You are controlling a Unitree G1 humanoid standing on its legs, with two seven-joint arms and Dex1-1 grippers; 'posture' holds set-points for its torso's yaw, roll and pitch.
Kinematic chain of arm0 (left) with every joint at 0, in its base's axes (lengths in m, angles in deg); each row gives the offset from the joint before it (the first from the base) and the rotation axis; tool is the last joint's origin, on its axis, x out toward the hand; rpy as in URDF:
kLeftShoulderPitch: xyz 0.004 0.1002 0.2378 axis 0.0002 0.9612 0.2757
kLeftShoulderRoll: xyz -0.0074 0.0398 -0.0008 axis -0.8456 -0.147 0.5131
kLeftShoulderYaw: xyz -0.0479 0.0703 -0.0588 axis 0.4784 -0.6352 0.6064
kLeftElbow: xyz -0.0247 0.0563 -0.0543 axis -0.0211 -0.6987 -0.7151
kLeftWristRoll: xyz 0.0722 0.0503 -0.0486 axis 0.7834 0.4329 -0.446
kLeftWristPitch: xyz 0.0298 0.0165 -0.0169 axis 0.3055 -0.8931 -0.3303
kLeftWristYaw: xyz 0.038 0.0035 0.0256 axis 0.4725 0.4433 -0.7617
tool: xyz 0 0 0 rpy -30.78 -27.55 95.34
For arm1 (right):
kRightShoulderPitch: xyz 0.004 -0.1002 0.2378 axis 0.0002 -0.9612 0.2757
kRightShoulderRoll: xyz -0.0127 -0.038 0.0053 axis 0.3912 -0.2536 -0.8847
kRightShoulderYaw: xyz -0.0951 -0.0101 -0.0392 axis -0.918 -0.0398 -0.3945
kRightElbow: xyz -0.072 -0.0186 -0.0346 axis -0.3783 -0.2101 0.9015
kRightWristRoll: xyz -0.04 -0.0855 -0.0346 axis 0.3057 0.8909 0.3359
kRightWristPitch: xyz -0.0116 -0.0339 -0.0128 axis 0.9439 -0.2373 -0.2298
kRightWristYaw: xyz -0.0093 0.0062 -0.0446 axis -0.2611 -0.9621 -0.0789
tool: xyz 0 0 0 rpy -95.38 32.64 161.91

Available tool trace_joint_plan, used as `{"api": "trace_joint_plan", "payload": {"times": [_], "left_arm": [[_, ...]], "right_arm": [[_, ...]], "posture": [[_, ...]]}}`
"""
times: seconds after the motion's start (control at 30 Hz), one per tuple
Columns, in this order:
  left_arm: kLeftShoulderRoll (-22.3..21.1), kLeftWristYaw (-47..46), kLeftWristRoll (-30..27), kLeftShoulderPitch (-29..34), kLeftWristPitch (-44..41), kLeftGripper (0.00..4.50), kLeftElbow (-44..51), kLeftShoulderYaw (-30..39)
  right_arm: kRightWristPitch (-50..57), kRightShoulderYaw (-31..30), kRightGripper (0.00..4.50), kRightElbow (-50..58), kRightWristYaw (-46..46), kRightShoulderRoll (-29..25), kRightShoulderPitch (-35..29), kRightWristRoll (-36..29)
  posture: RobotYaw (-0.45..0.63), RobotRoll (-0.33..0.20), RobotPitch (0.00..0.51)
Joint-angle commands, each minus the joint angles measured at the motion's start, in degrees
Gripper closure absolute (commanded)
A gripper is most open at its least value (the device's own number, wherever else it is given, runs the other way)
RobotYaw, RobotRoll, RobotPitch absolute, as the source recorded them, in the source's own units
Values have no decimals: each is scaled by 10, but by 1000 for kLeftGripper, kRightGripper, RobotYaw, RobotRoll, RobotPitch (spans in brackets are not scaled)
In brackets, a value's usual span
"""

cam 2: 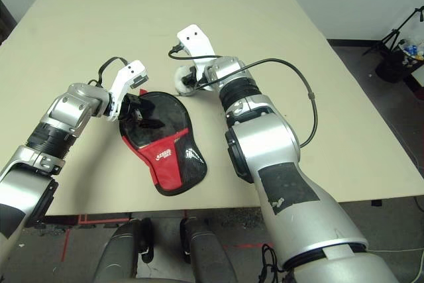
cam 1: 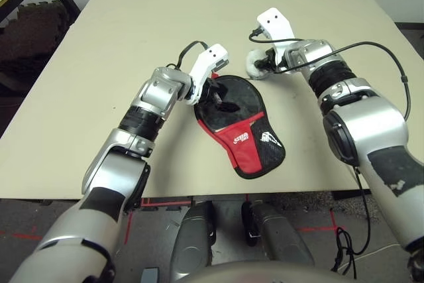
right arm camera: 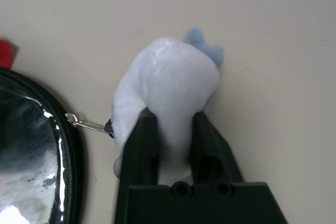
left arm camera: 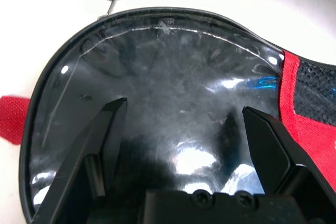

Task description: Store the ping-pong paddle in its case and zip it.

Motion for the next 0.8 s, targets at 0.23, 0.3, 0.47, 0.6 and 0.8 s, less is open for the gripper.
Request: {"api": "trace_joint_plan", "payload": {"times": [0.23,0.3,0.47,0.6,0.8], "left_arm": [[15,-13,24,28,1,0,-28,-24],[17,-13,31,30,-4,0,-33,-31],[19,-2,52,24,-3,0,-44,-48],[24,-4,61,16,7,0,-69,-50],[35,-4,63,6,13,0,-101,-44]], "right_arm": [[46,-27,4376,55,62,-13,-39,36],[76,-35,4376,96,83,-22,-56,39],[164,-58,4376,263,134,-61,-124,39],[240,-78,4377,405,167,-103,-179,33],[326,-95,4379,578,208,-179,-241,13]], "posture": [[-109,0,158],[-116,0,160],[-139,0,172],[-159,0,175],[-174,0,181]]}}
